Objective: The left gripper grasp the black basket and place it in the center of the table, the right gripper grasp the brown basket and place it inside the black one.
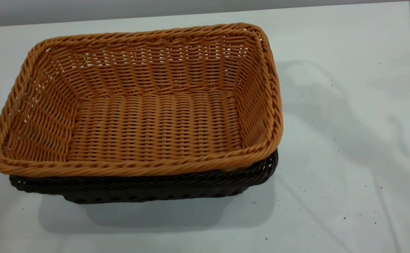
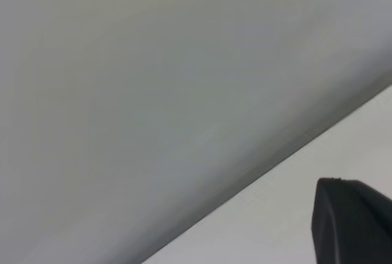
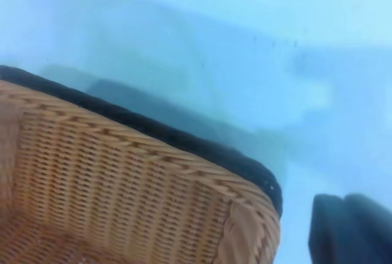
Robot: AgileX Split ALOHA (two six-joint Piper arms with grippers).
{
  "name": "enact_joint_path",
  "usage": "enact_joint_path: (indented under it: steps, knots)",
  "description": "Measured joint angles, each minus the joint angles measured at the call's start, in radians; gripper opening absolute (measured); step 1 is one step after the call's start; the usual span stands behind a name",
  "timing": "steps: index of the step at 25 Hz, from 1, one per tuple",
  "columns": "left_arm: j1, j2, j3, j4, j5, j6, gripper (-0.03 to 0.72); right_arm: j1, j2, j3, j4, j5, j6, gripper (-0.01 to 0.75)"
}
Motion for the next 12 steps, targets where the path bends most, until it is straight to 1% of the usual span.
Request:
enact_joint_path:
  steps: [3, 9, 12]
  knots:
    - [0.000, -0.044, 0.000, -0.007, -0.001, -0.026, -0.001, 0.000, -0.065, 0.000, -0.015, 0.001, -0.002, 0.003]
    - [0.000, -0.151, -0.001, -0.007, 0.016, -0.180, -0.001, 0.000, -0.237, 0.000, -0.037, 0.001, -0.004, 0.001]
    - [0.000, -0.205, -0.001, -0.007, 0.066, -0.240, -0.001, 0.000, -0.332, 0.010, -0.035, 0.001, -0.017, 0.001]
